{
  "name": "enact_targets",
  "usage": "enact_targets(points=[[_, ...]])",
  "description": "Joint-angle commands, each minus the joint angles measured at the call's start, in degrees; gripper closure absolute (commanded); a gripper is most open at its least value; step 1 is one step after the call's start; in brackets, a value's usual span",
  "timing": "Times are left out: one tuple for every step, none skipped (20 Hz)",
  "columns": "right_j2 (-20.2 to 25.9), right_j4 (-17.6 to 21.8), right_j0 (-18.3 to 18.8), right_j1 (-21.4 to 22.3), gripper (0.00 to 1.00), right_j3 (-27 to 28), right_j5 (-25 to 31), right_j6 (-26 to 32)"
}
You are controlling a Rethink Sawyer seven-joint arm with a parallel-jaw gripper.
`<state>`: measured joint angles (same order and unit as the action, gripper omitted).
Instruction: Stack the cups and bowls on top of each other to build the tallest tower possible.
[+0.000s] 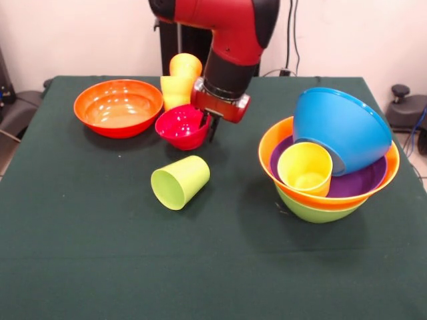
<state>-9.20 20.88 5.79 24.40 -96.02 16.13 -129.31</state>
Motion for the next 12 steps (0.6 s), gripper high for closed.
enact_targets(points=[[10.03,-3.85,3.62,11.73,1.0,-0.06,5.97,1.36],[10.66,-3.98,3.95,12.2,1.0,0.23,6.49,1.72],[11.1,-4.23,4.08,12.9,1.0,0.64,6.97,1.86],[11.15,-4.49,3.95,13.27,1.0,1.07,7.75,1.77],[11.2,-4.76,3.81,13.65,1.0,1.49,8.53,1.68],[11.36,-5.0,3.82,13.84,1.0,1.78,9.15,1.71],[11.73,-5.53,3.92,14.05,1.0,2.46,10.11,1.8],[11.88,-5.86,3.85,14.27,1.0,2.93,10.89,1.87],[12.04,-6.18,3.77,14.49,1.0,3.41,11.67,1.95],[12.13,-6.45,3.72,14.55,1.0,3.82,12.36,2.0],[11.87,-6.69,3.25,14.76,1.0,4.82,13.6,1.98],[11.9,-7.02,3.09,14.93,1.0,5.47,14.64,2.09]])
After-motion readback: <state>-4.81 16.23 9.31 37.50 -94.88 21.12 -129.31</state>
